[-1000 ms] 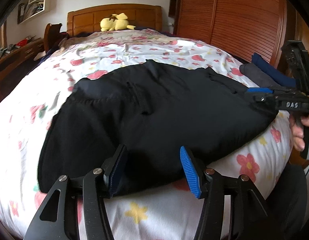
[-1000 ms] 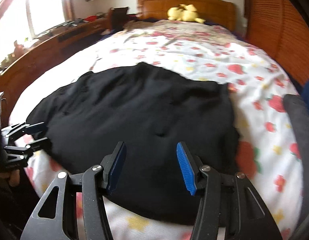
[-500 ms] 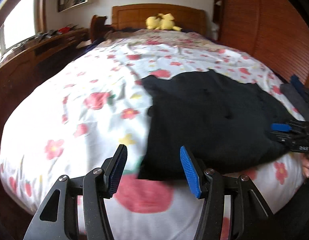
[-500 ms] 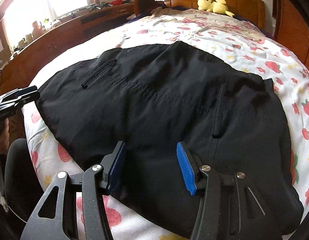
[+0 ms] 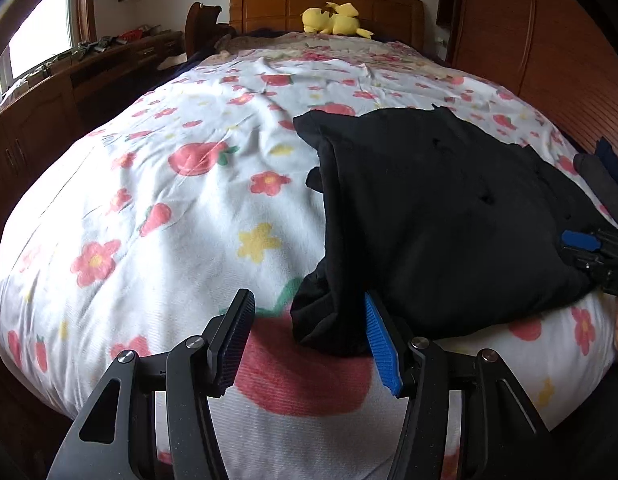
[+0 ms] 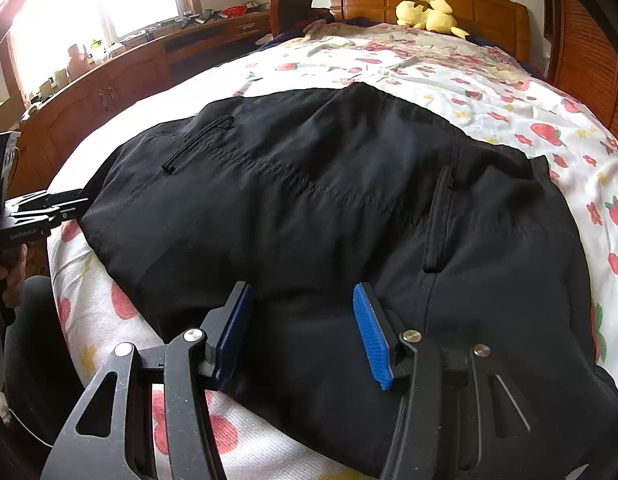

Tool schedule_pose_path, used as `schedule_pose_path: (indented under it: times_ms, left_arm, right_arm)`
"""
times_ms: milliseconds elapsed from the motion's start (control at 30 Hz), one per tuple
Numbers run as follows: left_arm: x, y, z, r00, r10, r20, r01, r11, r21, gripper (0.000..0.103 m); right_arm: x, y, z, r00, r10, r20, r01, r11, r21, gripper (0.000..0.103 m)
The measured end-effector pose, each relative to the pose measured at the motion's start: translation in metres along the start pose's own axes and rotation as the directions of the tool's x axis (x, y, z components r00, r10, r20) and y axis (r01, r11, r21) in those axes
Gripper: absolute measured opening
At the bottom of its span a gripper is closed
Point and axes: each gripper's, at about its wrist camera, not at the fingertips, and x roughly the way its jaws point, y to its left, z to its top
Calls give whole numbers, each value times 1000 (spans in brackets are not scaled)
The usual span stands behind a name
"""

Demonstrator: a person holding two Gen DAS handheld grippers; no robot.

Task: Fold large clothes
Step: 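Close the left tool on the side edge of the folded black coat, then fold the coat side over toward its center with the left tool, release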

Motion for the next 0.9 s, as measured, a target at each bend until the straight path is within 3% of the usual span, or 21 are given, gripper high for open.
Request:
schedule_pose_path:
  times_ms: [233,333,400,500,633,800,900]
  left_arm:
    - [0,-2,1,1000,9,0,-9,1000,7,53]
    - [2,-6,4,999,-36,-24,37,999,17,28]
    - [-2,-10,9,999,-26,-24,27,999,45,9]
    - [-23,-15,21,998,-18,53,16,999,46,5]
    - [-59,-30,46,983,-54,175,45,997,59,4]
    - [-85,-74,81,959,-133,252,98,984,147,4]
    - [-90,-111,95,946,-193,261,134,965,227,3]
  right_arm:
    - [-1,1,-2,1000,-5,6,5,1000,5,53]
    - [-2,2,-1,1000,-12,3,12,1000,5,53]
    - [-6,4,-1,1000,-19,3,19,1000,-3,53]
    - [-17,4,-4,1000,-15,11,15,1000,-7,53]
    - [-39,-7,-12,999,11,31,-12,999,31,53]
    - [-69,-25,-25,998,-43,40,41,998,39,53]
    - [-88,-35,-33,995,-81,56,78,996,52,53]
